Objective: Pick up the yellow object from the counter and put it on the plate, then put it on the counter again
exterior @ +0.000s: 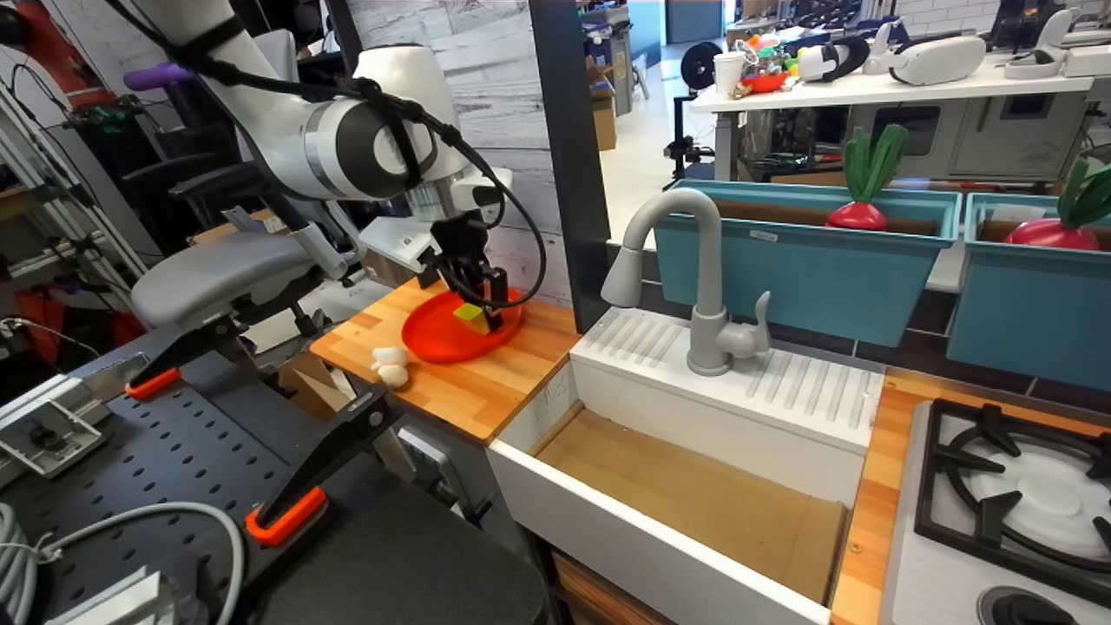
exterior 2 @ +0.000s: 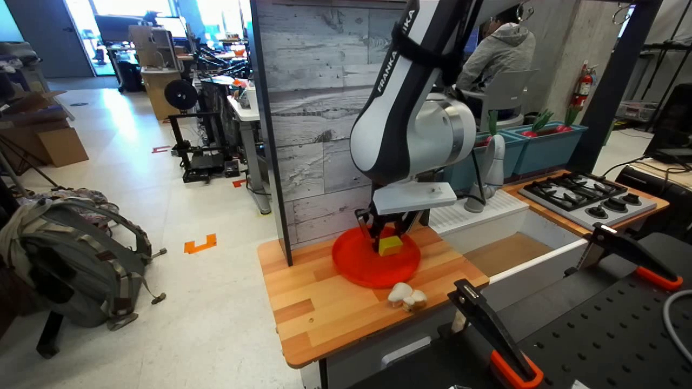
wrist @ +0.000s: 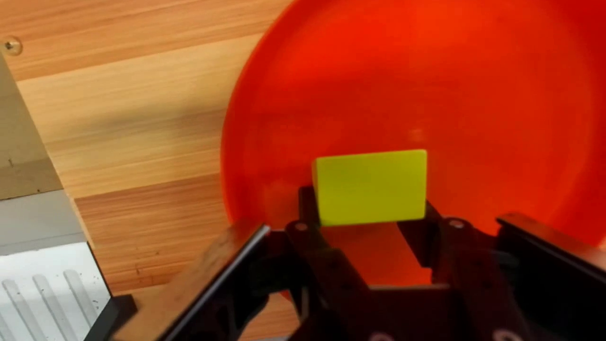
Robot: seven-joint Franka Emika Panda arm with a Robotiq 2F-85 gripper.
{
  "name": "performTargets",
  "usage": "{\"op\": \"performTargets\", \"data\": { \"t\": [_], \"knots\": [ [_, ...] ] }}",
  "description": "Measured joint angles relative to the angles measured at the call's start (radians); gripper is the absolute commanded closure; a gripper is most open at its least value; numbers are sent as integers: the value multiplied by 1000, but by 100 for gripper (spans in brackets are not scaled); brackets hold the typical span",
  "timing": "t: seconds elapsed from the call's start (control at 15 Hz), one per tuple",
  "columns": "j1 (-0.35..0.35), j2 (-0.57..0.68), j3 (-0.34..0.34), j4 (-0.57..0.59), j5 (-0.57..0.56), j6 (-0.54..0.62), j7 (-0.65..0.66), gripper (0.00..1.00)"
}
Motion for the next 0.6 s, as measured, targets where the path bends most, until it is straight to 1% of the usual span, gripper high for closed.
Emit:
{"op": "performTargets", "data": {
  "t": [0.07, 0.13, 0.2, 0.47, 0.6],
  "knots": [
    [2, 3, -2, 11, 0, -15, 1, 16],
    [4, 6, -4, 21, 0, -24, 2, 7],
    [6, 9, -7, 30, 0, -28, 3, 1],
    [7, 1, -9, 37, 0, -19, 3, 0],
    [7, -26, -8, 11, 0, 0, 3, 0]
  ]
}}
